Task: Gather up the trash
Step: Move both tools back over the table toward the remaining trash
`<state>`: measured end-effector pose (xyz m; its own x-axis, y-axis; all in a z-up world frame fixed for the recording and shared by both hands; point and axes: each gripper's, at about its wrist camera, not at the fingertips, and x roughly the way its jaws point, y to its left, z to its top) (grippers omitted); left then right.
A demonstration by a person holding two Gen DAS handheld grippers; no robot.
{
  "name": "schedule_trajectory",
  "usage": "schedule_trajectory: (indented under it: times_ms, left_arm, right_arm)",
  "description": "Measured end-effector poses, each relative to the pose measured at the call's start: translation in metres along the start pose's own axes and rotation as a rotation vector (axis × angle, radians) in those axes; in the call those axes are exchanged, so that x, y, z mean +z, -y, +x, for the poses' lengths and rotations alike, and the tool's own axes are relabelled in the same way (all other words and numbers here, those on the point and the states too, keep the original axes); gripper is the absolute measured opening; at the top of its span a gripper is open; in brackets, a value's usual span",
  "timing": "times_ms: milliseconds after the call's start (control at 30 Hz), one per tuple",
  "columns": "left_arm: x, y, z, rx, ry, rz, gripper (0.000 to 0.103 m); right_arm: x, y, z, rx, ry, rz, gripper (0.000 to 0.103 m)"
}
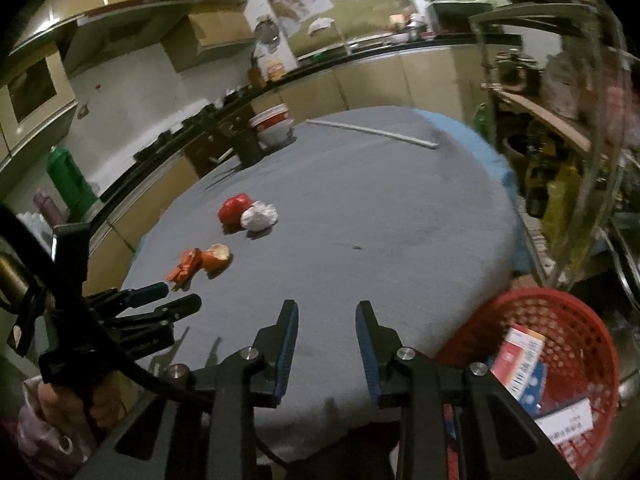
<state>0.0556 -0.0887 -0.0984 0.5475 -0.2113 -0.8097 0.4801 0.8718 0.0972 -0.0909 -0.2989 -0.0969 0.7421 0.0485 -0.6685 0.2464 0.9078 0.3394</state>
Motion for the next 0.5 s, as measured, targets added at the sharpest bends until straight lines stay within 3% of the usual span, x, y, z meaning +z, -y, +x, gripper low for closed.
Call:
schedule_trajectory:
  times_ms: [67,100,233,500]
  left_arm:
    - [0.0,-0.026,0.005,0.026,-0.006,-0.055,0.061]
    - [0.001,-0.038,0.007,0.042,-0.008,-0.079,0.061]
    - [0.002,-0.084,0.015,0.08,-0.022,-0.169,0.061]
    - [0.006,-0.119,0.027,0.017,-0.036,-0.238,0.061]
  right_arm:
    - [0.007,-0.01,0.015,0.018,-0.014,-0.016,0.056]
    - [0.009,-0.014,0.021,0.03,-0.007,-0.02,0.071]
    - [0.023,-0.038,0.052,0.107,-0.018,-0.046,0.071]
    - [0.045,-0.107,0.129,0.181,-0.103,-0.187,0.069]
